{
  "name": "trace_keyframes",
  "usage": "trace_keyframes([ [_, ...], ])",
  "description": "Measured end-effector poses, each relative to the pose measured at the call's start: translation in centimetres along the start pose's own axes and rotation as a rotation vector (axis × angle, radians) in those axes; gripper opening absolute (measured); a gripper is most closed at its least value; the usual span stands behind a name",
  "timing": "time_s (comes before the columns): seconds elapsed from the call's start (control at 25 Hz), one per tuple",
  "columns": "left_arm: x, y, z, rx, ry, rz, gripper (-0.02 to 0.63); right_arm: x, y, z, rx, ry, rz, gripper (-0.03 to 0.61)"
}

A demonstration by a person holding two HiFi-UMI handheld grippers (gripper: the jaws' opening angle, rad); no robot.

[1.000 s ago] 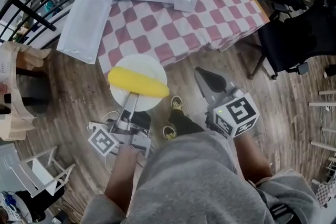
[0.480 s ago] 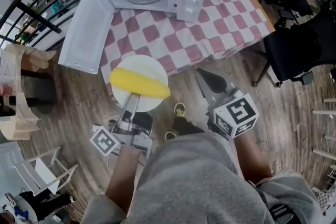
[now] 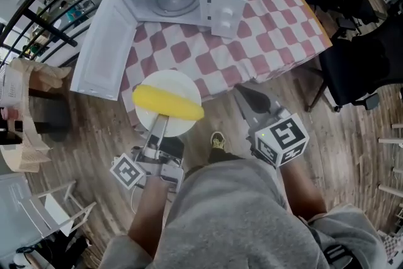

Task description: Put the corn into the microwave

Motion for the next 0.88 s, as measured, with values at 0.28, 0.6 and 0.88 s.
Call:
trace_keyframes([
  [0.28,-1.2,0.2,0.5,-0.009,0.006,-0.009,0.015,-1.0,0.3,-1.2,0.013,0.015,-0.006,-0.002],
  [0.6,-1.9,0.5,0.1,-0.021,0.005,-0.017,0.015,-1.4,1.0,-1.5,0.014,0.027,-0.024,-0.002],
  [0.88,-2.1,0.1,-0.2,-0.020,0.006,-0.021,0.015,-1.4,1.1,-1.9,0.017,0.031,-0.029,-0.002],
])
Point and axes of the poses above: the fingertips, and each gripper's own axes: x backward along the fingers, z to its left, y out of its top, the point moved 1 cm from there along x, backward along the fingers, and after that the axes turned 2 degrees about z, right-handed, at the moved point
